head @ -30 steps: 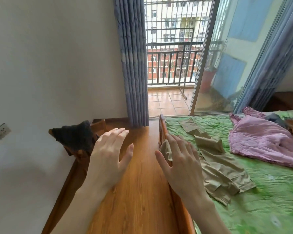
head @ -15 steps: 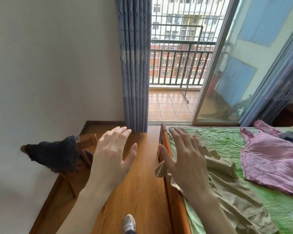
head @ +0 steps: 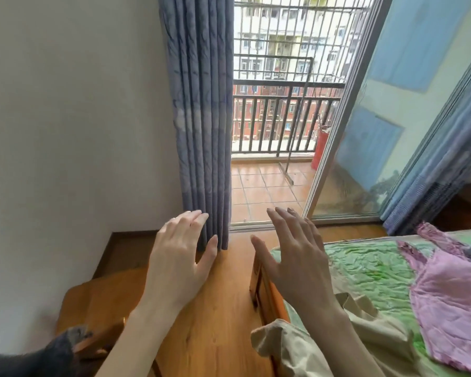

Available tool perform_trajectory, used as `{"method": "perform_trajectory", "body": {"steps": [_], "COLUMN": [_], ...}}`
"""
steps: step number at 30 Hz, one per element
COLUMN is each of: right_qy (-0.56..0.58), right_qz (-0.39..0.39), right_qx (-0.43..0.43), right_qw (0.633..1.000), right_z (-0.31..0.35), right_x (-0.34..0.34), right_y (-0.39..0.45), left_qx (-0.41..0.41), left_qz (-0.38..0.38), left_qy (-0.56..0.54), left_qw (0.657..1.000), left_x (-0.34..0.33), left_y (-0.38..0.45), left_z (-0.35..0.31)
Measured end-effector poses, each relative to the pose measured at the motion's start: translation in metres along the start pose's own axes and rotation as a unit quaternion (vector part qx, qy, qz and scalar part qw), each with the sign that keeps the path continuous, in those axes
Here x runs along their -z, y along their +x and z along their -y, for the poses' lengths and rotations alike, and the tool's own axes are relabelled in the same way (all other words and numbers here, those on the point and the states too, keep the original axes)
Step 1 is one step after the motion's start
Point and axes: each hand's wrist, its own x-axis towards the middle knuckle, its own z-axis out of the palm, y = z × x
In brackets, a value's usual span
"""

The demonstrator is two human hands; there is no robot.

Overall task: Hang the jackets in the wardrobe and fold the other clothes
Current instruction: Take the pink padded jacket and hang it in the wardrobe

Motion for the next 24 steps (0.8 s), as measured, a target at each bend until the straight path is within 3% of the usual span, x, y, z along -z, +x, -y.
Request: {"method": "perform_trajectory", "body": {"steps": [9,24], "right_qy": [-0.023,-0.003], "right_qz": [0.007,-0.071], "right_qx": [-0.062,-0.127], "right_qw": [0.998,0.989], "right_z": [-0.055,-0.187], "right_x": [-0.067,-0.177], "right_y": [0.089,0.299], "left_qx": [-0.038,-0.107], "left_qz": [0.033,0.024], "left_qy": [-0.030,-0.064], "left_qw": [0.998,0.992], "left_x": [-0.093,-0.273], "left_y": [0.111,0.351], "left_z": [0.025,0.025]}}
